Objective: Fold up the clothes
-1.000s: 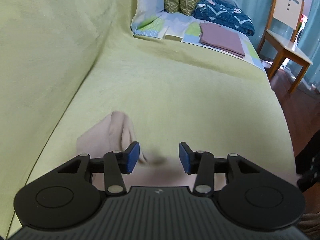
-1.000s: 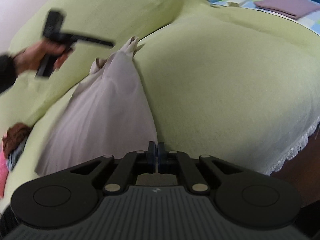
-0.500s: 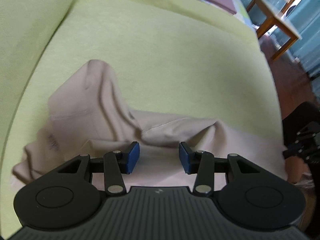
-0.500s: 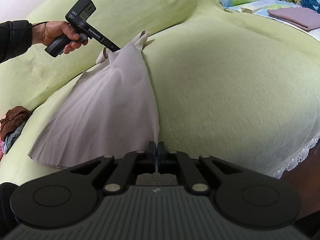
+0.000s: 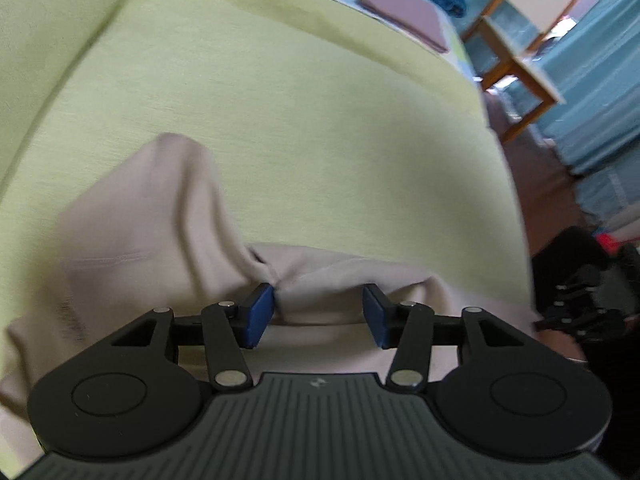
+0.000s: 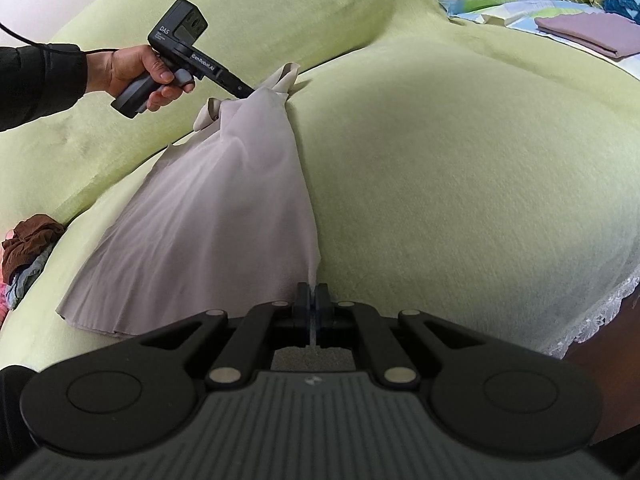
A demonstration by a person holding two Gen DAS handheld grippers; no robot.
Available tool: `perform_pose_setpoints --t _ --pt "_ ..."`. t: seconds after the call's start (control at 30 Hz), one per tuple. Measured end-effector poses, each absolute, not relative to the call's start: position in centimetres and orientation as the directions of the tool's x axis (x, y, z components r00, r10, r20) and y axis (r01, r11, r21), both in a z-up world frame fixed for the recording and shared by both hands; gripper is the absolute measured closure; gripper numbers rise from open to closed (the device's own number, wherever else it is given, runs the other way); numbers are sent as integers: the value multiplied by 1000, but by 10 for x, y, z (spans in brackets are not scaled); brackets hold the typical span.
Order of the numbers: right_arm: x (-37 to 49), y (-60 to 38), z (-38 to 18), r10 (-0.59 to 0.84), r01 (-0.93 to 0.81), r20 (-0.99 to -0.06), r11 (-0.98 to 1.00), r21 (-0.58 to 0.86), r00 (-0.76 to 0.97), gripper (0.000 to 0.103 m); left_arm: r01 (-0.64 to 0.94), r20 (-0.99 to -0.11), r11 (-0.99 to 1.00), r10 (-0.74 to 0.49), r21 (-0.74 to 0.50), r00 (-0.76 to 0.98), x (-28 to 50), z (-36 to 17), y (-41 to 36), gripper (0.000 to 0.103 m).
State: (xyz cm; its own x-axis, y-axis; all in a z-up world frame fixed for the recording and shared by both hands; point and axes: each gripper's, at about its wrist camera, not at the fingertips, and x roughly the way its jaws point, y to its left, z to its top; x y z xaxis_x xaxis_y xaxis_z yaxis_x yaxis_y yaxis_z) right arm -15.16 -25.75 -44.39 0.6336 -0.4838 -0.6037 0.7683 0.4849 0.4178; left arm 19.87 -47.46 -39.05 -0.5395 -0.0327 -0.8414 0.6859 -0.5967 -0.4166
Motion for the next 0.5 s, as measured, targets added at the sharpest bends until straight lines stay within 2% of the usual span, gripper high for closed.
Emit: perform_pose_setpoints --t 0.1,0.23,0.5 --pt "-152 -256 -444 -488 769 -602 486 414 632 102 639 -796 -604 -13 -476 -605 198 -387 -478 49" --pt "-151 -254 -445 -491 769 -598 483 418 634 102 607 -729 -592 -47 -530 -683 199 -381 -483 49" --pt "-159 -259 -451 -468 747 -582 429 508 665 102 609 -696 -592 -110 -528 -710 176 -385 -501 51"
